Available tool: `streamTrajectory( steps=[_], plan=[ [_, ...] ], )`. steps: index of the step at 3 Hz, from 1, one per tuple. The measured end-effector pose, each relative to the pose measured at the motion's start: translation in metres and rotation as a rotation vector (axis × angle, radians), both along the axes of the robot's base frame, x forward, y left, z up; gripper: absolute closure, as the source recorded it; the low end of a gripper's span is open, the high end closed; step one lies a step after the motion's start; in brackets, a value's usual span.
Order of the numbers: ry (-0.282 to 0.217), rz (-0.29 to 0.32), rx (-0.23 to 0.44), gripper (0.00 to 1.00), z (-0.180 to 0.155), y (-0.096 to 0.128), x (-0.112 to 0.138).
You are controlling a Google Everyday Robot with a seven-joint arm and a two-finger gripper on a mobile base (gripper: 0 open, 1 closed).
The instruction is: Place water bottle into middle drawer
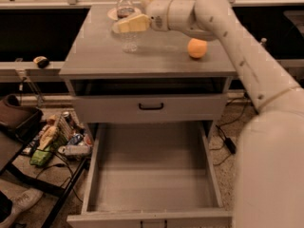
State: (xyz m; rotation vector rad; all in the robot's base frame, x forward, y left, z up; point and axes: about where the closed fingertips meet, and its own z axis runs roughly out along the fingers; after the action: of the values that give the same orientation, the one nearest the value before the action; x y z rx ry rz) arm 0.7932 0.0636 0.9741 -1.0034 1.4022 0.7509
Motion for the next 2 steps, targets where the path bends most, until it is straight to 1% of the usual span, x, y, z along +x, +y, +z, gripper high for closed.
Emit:
streamTrajectory(
  steps=[1,2],
  plan=[
    [-0.012,0.034,0.02,0.0,0.004,0.034,0.022],
    [0.007,0.031,-0.004,0.03,-0.009,0.051,0.037]
  ],
)
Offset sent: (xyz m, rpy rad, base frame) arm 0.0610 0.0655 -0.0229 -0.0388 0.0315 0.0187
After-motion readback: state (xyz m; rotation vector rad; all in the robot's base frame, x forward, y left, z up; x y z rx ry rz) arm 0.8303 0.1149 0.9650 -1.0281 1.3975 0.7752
